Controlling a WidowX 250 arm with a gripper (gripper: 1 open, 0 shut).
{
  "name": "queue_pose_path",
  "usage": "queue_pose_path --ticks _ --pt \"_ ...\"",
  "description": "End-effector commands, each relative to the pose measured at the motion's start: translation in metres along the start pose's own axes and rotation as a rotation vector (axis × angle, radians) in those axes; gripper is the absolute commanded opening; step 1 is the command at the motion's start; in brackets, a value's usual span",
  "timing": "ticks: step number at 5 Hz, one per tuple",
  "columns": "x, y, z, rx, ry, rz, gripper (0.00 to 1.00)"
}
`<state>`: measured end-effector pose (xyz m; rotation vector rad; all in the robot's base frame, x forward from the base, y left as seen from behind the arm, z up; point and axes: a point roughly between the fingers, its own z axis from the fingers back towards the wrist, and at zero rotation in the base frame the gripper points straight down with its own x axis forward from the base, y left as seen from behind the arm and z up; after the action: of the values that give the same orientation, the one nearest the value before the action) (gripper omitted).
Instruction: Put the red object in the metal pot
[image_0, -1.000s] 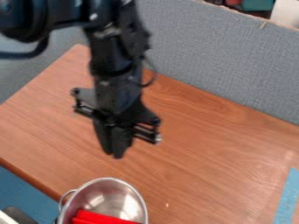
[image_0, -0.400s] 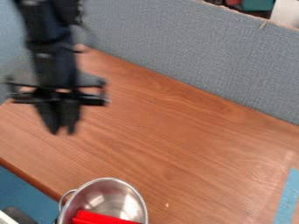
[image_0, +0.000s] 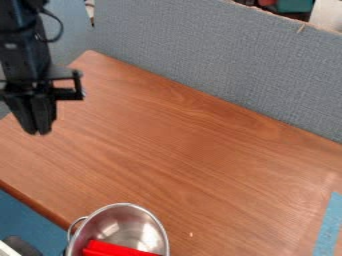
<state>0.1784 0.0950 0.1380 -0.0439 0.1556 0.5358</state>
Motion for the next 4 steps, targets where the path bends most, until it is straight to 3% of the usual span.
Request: queue_pose_path --ticks 1,2,3,4 --pt "-0.016 -0.018 -0.012 0.034 -0.034 -0.156 1.00" --pt "-0.028 -0.040 -0.040 0.059 -0.051 -0.343 1.00" --pt "-0.024 -0.057 -0.044 0.059 -0.057 -0.337 1.00" --pt "-0.020 -0.072 -0.038 0.029 -0.047 -0.292 1.00"
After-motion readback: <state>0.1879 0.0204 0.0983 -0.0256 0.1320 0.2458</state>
